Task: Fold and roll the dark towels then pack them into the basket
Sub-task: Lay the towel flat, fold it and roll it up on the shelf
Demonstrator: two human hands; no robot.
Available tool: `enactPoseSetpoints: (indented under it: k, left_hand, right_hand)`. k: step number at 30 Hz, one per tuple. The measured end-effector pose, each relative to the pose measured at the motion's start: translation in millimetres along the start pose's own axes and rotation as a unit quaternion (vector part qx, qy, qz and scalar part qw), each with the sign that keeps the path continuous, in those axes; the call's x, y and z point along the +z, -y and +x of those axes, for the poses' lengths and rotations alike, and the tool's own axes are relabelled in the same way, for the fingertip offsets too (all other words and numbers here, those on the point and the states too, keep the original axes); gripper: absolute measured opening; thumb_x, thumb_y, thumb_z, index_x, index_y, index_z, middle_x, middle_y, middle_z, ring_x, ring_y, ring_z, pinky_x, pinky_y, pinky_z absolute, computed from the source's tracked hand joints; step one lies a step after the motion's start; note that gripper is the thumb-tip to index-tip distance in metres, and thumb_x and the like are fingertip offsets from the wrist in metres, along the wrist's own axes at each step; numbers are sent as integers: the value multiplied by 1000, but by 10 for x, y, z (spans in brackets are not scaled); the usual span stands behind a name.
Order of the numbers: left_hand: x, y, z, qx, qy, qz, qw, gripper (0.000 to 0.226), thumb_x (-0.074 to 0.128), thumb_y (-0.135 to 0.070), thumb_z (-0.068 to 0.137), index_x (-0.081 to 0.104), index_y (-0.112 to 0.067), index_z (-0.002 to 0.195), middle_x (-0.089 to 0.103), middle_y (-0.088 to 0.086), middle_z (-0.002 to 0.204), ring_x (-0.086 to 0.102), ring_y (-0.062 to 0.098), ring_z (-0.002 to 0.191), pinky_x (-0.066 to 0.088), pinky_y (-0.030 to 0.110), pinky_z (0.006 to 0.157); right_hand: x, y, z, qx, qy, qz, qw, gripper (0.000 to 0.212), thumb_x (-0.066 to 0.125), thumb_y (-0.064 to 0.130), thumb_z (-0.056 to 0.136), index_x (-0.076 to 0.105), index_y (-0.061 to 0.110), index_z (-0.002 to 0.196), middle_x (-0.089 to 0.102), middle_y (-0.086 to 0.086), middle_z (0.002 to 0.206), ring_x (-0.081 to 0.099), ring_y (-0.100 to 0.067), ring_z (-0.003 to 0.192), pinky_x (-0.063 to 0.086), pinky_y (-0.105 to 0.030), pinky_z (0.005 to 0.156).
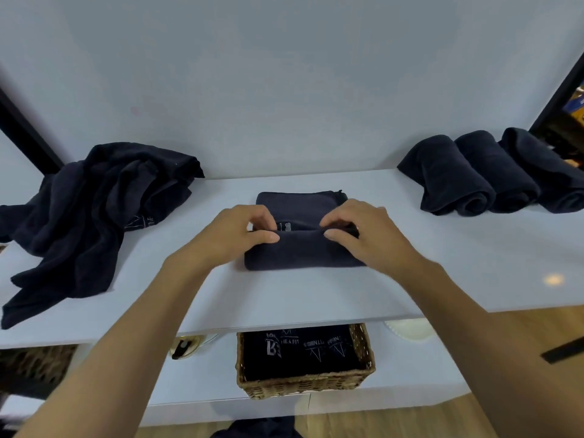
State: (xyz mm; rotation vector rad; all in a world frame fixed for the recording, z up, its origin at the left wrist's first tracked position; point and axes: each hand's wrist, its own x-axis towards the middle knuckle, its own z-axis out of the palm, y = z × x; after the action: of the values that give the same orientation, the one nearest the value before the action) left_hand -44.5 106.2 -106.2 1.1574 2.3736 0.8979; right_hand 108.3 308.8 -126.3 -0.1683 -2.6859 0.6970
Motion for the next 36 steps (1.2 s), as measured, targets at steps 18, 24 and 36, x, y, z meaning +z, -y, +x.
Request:
enactPoseSetpoints:
  k: [18, 24, 36]
  left_hand:
    - [-15, -27, 267, -5, 40, 90, 995, 27, 62, -45, 90, 68, -21, 101, 64, -1, 89, 59, 16, 84, 46, 30, 75]
    - [-64, 74, 655, -52, 56, 34, 996, 35, 58, -47, 92, 63, -17, 74, 59, -2, 76, 53, 16, 74, 39, 28, 69]
    - [49, 117, 794, 8, -39, 102, 994, 43, 79, -58, 65, 62, -29, 92, 61, -7, 85, 58, 15, 79, 41, 26, 63]
  right_hand:
    - [-136, -108, 521, 128, 152, 91, 976, 19, 70, 40, 84, 69, 31, 101, 67, 13, 100, 63, -8, 97, 47, -28, 86]
    - [141, -87, 266, -54, 22, -123, 991, 44, 71, 43, 81, 57, 31, 121, 57, 14, 122, 47, -12, 110, 21, -26, 88]
    - [78, -250, 880, 2, 47, -96, 994, 33, 53, 40, 94, 59, 27, 124, 59, 2, 116, 55, -20, 105, 41, -38, 92]
